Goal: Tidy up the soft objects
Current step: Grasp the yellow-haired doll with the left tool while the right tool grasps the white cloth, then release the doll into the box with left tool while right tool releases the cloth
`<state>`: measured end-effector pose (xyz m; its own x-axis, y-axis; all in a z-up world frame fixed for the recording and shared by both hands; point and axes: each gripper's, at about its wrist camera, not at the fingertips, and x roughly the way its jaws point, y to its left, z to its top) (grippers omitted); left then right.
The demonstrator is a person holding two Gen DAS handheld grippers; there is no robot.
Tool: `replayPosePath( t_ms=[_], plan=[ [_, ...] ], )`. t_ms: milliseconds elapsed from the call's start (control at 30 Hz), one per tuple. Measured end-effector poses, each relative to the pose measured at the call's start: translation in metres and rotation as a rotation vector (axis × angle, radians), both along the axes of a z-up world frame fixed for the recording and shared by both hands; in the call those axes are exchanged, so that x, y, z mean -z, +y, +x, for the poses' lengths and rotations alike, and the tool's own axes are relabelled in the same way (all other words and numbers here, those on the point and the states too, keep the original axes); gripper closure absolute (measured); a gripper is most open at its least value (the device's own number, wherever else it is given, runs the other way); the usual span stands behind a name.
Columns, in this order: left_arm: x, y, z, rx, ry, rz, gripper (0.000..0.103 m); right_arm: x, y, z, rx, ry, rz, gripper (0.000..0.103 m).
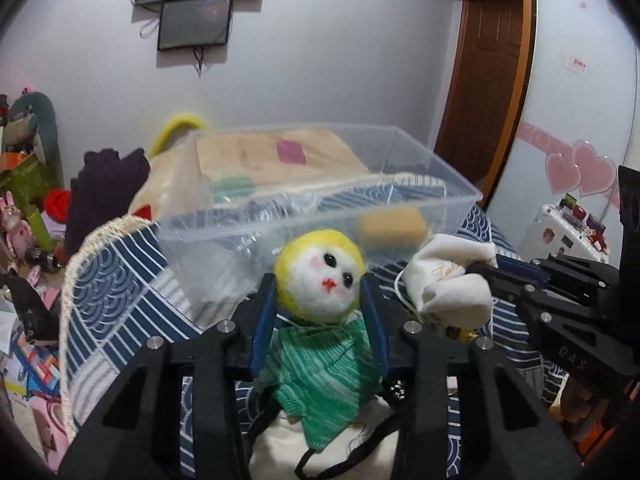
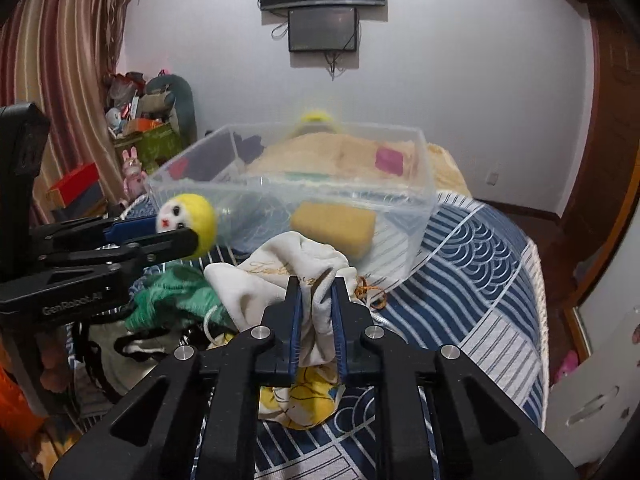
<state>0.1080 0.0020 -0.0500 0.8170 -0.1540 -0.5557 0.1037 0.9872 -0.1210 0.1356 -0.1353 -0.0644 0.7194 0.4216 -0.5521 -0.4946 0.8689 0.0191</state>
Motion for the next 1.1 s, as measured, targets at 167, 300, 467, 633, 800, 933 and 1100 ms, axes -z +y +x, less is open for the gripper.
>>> replayPosePath(
  t_ms=[167,300,467,633,800,933,1100],
  plan=[
    [-0.02,0.007,-0.012,-0.028,-0.069,-0.008,0.062,-0.026,-0.008,-0.009,0.034,-0.076,0.043,0.091],
    [-0.034,0.009,-0.012,-0.039,-0.1,-0.002,0.062,-0.043,-0.008,-0.005,0.054,-0.127,0.063,0.091],
    [-0.048,0.012,-0.005,-0.062,-0.135,0.03,0.062,-0.06,-0.004,0.004,0.073,-0.191,0.071,0.091],
    [-0.055,0.019,0.013,-0.074,-0.133,0.03,0.062,-0.069,0.006,0.014,0.085,-0.228,0.084,0.091],
    [-0.051,0.025,0.036,-0.095,-0.105,0.021,0.062,-0.071,0.017,0.026,0.092,-0.253,0.07,0.091],
    [-0.039,0.027,0.053,-0.095,-0.058,0.017,0.062,-0.062,0.026,0.038,0.095,-0.239,0.027,0.091],
    [-0.022,0.027,0.074,-0.094,0.006,0.04,0.062,-0.041,0.039,0.059,0.1,-0.179,-0.043,0.091]
  ],
)
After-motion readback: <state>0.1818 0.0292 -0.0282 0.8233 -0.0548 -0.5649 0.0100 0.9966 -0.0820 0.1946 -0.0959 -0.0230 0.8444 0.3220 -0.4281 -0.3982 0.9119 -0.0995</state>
